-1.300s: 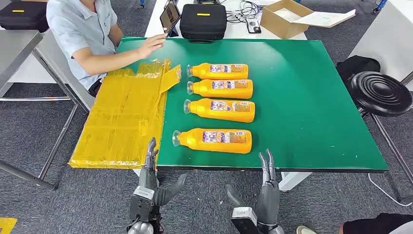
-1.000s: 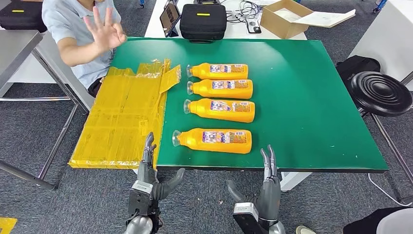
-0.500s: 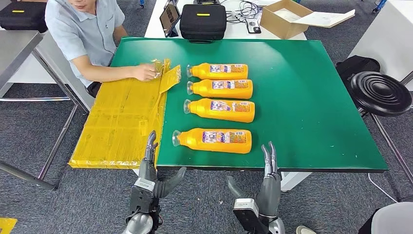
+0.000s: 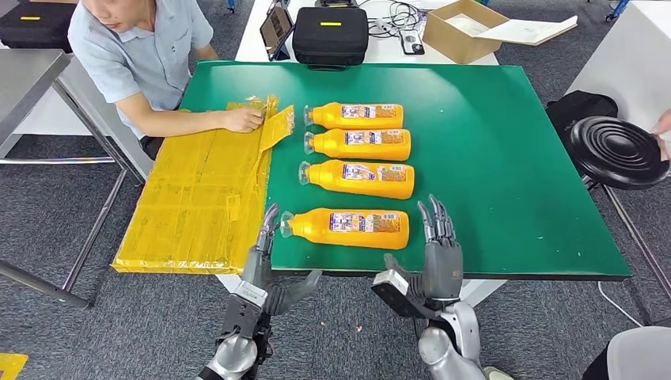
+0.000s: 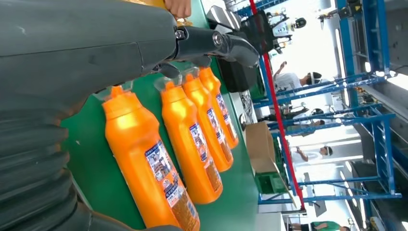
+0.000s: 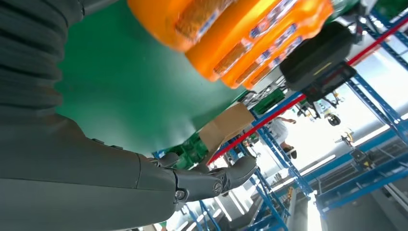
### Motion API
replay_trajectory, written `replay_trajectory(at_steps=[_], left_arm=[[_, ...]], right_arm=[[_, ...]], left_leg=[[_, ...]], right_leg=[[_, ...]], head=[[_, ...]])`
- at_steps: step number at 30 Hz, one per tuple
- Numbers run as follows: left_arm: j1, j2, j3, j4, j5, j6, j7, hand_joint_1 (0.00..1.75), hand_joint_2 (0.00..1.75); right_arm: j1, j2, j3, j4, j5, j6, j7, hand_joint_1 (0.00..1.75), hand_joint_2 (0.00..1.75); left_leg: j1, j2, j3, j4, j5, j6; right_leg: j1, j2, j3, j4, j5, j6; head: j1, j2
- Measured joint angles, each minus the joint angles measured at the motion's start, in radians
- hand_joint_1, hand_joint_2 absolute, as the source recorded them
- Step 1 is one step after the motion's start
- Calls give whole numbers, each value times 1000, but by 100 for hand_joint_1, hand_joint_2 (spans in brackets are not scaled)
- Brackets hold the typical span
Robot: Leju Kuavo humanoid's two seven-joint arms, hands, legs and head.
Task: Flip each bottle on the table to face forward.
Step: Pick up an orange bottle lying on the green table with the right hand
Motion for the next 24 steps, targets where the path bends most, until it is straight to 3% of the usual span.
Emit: replay_trajectory(at_steps=[11, 16, 24], left_arm=[[-15, -2, -11, 13, 0, -15, 0, 0, 175], [-53, -14, -38, 34, 0, -40, 3, 0, 175], [-80, -24, -54, 55, 0, -49, 7, 0, 175]], right_arm=[[-81, -10, -9, 120, 57, 4, 39, 0, 175], [-240, -7, 29, 372, 126, 36, 114, 0, 175], [-314, 8, 37, 521, 124, 73, 154, 0, 175]], left_leg=[[0, 0, 0, 0, 0, 0], [0, 0, -1, 0, 0, 0], [0, 0, -1, 0, 0, 0]], right_leg=[[0, 0, 0, 0, 0, 0], [0, 0, 0, 0, 0, 0], [0, 0, 0, 0, 0, 0]], head=[[0, 0], [0, 0], [0, 0]])
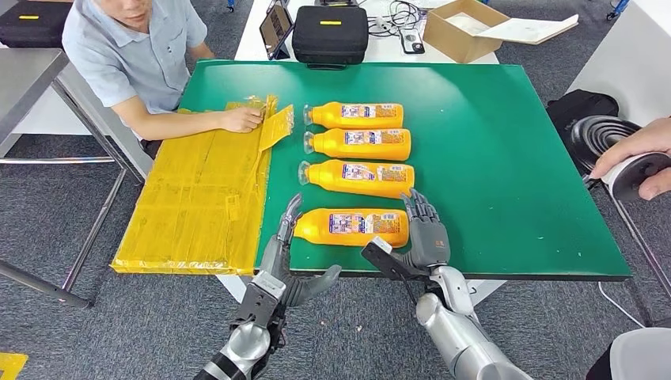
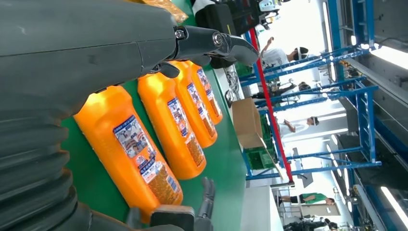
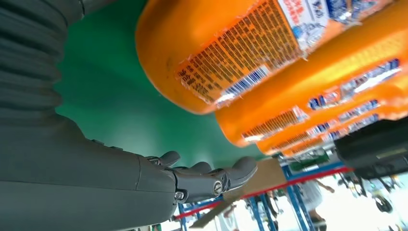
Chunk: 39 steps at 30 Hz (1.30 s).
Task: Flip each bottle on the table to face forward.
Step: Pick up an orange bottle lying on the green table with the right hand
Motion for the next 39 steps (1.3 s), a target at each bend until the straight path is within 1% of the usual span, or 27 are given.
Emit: replay_trajectory(at_steps=[13, 17, 21, 26, 34, 39], left_arm=[[-3, -1, -9, 10, 0, -1, 1, 0, 175], [-8, -2, -13, 14, 0, -11, 1, 0, 175], [-21, -5, -19, 21, 1, -21, 2, 0, 175], [-40, -9, -26, 29, 2, -29, 1, 0, 175], [-55, -17, -40, 37, 17, -43, -2, 0, 175], [-61, -20, -43, 45, 19, -48, -9, 0, 175]], right_arm=[[-19, 3, 1, 58, -1, 7, 2, 0, 175], [-30, 3, 6, 73, 0, 58, 17, 0, 175], [-53, 3, 21, 94, 25, 113, 53, 0, 175], [-93, 4, 47, 118, 68, 141, 95, 0, 175], [-115, 2, 56, 136, 45, 172, 37, 0, 175], [-117, 1, 56, 146, 41, 173, 27, 0, 175]], left_leg=[[0, 0, 0, 0, 0, 0], [0, 0, 0, 0, 0, 0], [0, 0, 0, 0, 0, 0], [0, 0, 0, 0, 0, 0], [0, 0, 0, 0, 0, 0], [0, 0, 0, 0, 0, 0]], right_leg=[[0, 0, 0, 0, 0, 0], [0, 0, 0, 0, 0, 0], [0, 0, 0, 0, 0, 0], [0, 0, 0, 0, 0, 0], [0, 0, 0, 0, 0, 0], [0, 0, 0, 0, 0, 0]], head=[[0, 0], [0, 0], [0, 0], [0, 0], [0, 0], [0, 0]])
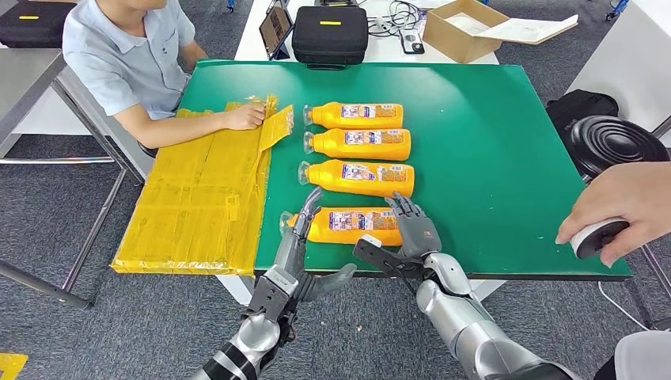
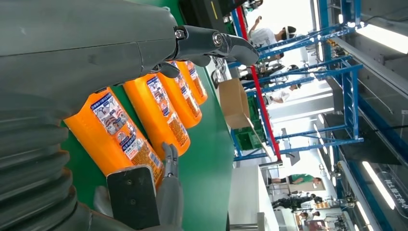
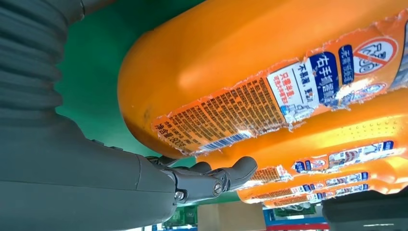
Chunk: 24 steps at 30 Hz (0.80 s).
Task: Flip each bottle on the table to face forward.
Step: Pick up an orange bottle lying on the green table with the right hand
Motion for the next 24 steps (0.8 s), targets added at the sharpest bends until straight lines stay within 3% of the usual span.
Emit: replay_trajectory(at_steps=[8, 15, 23, 24], left_arm=[[-21, -5, -7, 22, 26, -13, -19, 0, 175], [-27, -7, -12, 28, 49, -15, -31, 0, 175], [-27, -7, -23, 28, 55, -18, -33, 0, 175], [-27, -7, -24, 28, 55, -18, -33, 0, 175]], right_arm=[[-22, -3, 25, 25, 67, 31, 41, 0, 175], [-65, 0, 77, 44, 145, 176, 144, 0, 175], [-92, 14, 151, 59, 223, 231, 211, 0, 175], [-93, 15, 156, 60, 225, 235, 212, 37, 175]], left_leg=[[0, 0, 0, 0, 0, 0], [0, 2, 4, 0, 0, 0], [0, 2, 11, 0, 0, 0], [0, 2, 12, 0, 0, 0]], right_leg=[[0, 0, 0, 0, 0, 0], [0, 0, 3, 0, 0, 0], [0, 0, 9, 0, 0, 0], [0, 0, 10, 0, 0, 0]], head=[[0, 0], [0, 0], [0, 0], [0, 0]])
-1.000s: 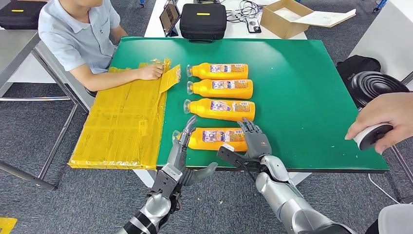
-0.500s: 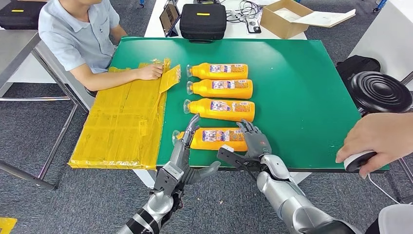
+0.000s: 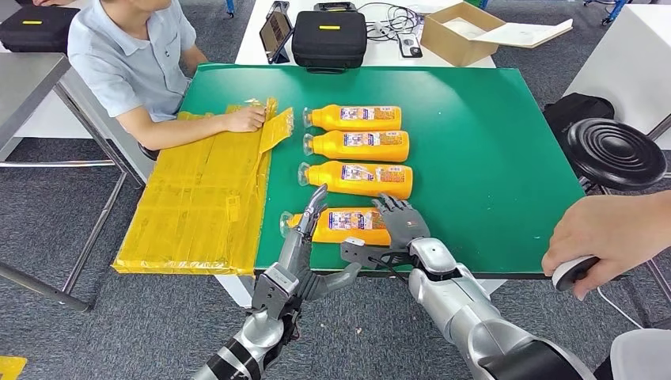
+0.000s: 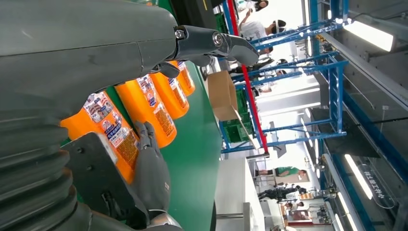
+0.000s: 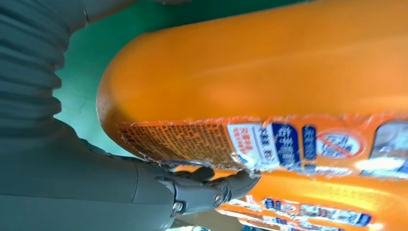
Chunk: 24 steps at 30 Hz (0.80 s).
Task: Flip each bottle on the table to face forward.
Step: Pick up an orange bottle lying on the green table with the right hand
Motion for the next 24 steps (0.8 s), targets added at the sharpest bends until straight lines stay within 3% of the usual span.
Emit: replay_trajectory(at_steps=[3, 4, 24], left_arm=[[0, 0, 0, 0, 0, -1, -1, 0, 175], [0, 0, 0, 0, 0, -2, -1, 0, 175], [-2, 0, -8, 2, 14, 13, -3, 0, 175]], right_arm=[[-3, 2, 14, 4, 2, 8, 0, 167, 175], [-3, 3, 17, 6, 3, 11, -1, 173, 175], [-4, -1, 23, 15, -48, 16, -32, 175, 175]], left_leg=[[0, 0, 2, 0, 0, 0], [0, 0, 2, 0, 0, 0], [0, 0, 2, 0, 0, 0]], right_leg=[[0, 0, 2, 0, 0, 0], [0, 0, 2, 0, 0, 0], [0, 0, 2, 0, 0, 0]], head=[[0, 0], [0, 0], [0, 0]])
